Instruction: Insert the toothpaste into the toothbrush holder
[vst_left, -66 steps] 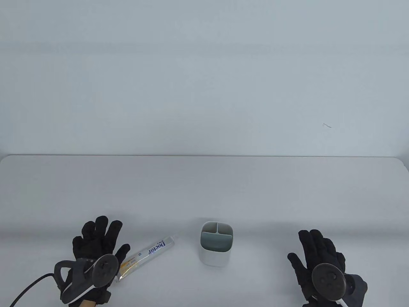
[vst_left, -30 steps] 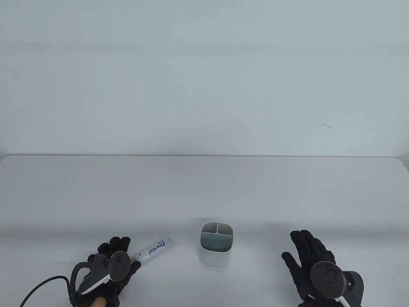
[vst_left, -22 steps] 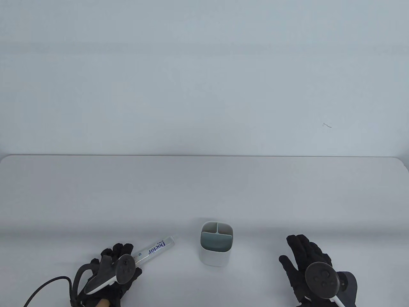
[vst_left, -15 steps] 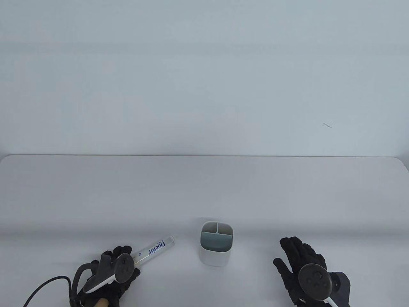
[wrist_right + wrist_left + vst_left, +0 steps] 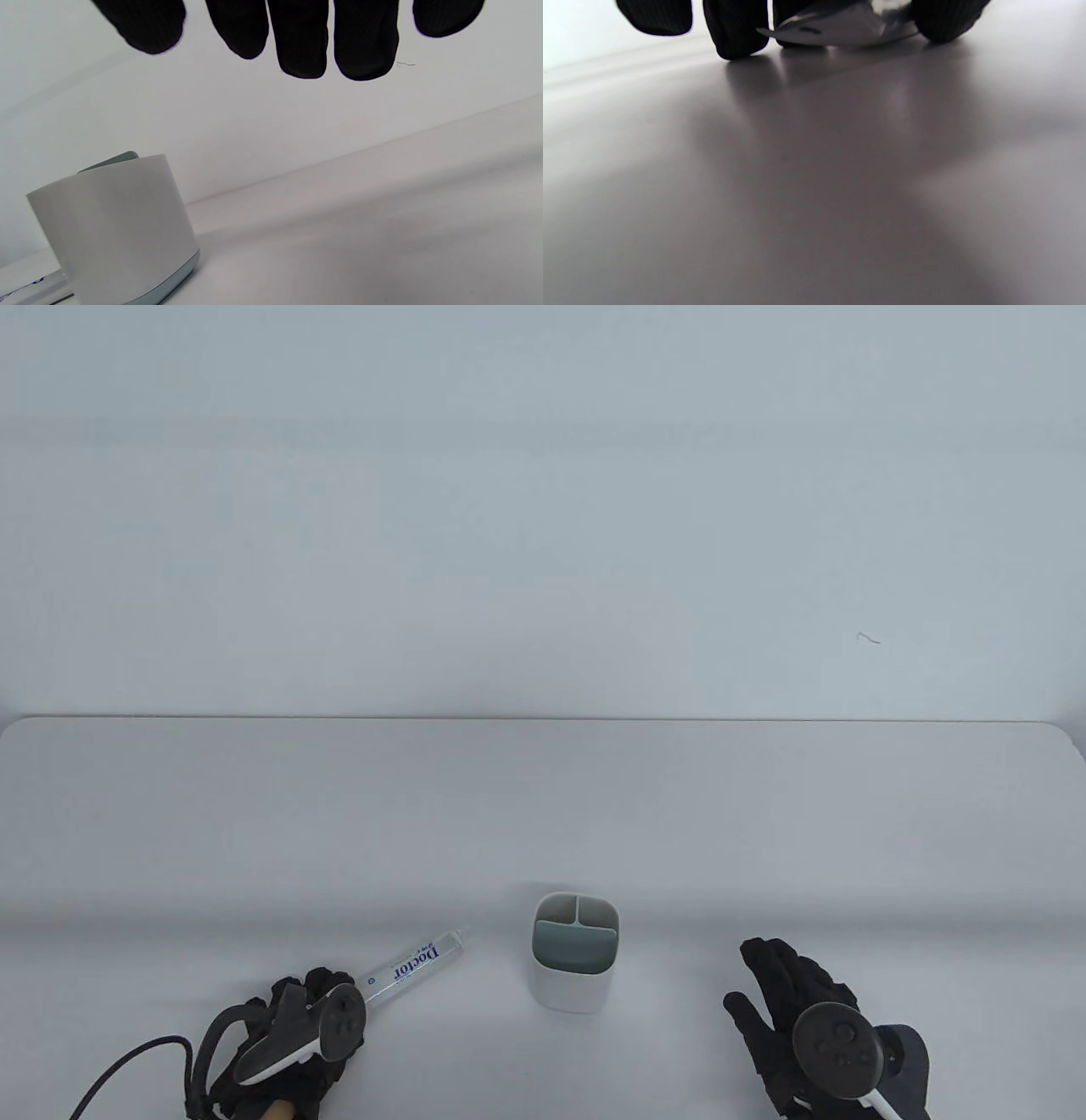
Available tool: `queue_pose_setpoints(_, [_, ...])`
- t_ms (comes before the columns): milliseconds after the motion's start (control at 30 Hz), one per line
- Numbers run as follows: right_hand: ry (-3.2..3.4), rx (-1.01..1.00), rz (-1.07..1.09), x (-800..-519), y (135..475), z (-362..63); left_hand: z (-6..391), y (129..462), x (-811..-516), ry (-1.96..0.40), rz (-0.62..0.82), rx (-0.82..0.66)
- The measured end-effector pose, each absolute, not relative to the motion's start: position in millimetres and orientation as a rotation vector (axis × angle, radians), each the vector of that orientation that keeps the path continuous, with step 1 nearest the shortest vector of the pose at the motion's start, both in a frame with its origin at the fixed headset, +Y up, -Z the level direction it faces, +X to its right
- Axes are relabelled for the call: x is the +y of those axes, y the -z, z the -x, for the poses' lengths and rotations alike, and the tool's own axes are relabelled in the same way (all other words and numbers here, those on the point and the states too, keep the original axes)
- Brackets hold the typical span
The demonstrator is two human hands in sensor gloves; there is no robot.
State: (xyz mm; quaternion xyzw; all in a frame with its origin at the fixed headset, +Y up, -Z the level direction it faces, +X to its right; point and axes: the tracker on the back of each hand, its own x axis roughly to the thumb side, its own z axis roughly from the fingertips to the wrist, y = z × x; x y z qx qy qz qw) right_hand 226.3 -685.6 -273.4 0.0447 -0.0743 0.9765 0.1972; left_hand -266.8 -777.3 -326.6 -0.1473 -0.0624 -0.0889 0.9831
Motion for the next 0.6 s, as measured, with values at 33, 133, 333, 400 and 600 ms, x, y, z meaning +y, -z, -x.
queue_pose_setpoints(33, [-2.735, -0.207, -0.126, -686, 273, -226, 267, 327, -777, 0.178, 0.293, -0.125])
queue_pose_setpoints(133, [-2.735, -0.191, -0.128, -687, 275, -225, 268, 327, -776, 0.176, 0.266, -0.121])
queue_pose_setpoints(333, [-2.718, -0.153, -0.155, -689, 276, -222, 258, 324, -772, 0.266, 0.166, -0.139])
queue_pose_setpoints(400, [-2.723, -0.153, -0.155, -689, 276, -222, 253, 323, -771, 0.328, 0.144, -0.160])
queue_pose_setpoints(600, [-2.721, -0.159, -0.157, -689, 275, -222, 246, 321, -775, 0.355, 0.175, -0.209])
